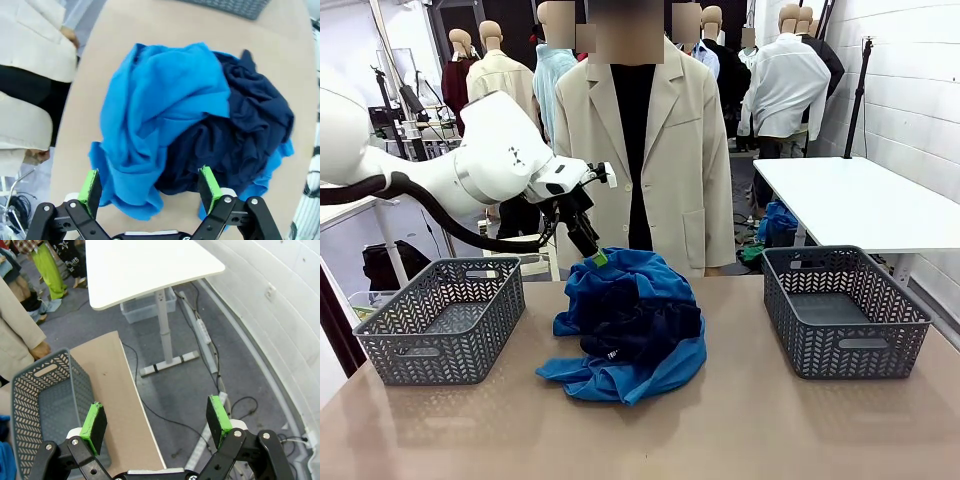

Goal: Sort the tops and bottoms.
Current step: Lift clothes from the center of the table with your left hand.

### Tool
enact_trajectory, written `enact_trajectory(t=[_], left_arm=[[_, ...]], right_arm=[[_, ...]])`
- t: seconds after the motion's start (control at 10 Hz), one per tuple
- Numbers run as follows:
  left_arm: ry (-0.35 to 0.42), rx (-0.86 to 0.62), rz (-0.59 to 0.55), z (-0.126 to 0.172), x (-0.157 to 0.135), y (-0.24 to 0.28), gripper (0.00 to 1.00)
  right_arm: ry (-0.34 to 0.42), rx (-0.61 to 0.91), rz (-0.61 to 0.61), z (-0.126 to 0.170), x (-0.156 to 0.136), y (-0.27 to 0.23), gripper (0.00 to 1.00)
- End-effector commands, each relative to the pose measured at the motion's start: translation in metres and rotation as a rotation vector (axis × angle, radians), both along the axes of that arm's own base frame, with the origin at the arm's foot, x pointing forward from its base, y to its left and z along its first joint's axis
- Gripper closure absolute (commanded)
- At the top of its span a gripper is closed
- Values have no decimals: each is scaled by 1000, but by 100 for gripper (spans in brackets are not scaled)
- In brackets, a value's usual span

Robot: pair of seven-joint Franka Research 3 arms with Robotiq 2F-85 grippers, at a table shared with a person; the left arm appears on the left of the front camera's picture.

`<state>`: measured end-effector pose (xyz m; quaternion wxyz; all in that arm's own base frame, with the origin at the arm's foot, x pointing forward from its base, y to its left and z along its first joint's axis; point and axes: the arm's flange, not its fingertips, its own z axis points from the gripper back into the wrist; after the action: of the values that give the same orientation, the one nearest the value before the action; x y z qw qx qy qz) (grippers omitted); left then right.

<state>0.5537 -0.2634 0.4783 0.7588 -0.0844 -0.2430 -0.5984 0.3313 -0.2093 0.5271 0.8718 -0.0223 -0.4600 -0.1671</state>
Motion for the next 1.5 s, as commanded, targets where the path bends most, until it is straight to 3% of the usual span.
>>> enact_trajectory(t=[0.0,0.3,0.6,0.9,1.1,1.2,1.4], left_arm=[[32,12,-32,6,-9,-2,0],[-21,-15,5,4,5,3,0],[33,0,9,0,33,4,0],[97,21,-47,-3,42,-2,0],[112,63,-13,-14,51,-4,0],[127,72,-14,-20,58,-3,6],[137,63,-35,-19,56,-4,42]], right_arm=[[6,14,-3,-2,-1,1,0],[6,14,-3,-2,-1,1,0],[6,14,-3,-2,-1,1,0],[6,14,-3,-2,-1,1,0],[6,14,-3,-2,-1,1,0],[6,14,-3,-2,-1,1,0],[6,14,-3,-2,-1,1,0]])
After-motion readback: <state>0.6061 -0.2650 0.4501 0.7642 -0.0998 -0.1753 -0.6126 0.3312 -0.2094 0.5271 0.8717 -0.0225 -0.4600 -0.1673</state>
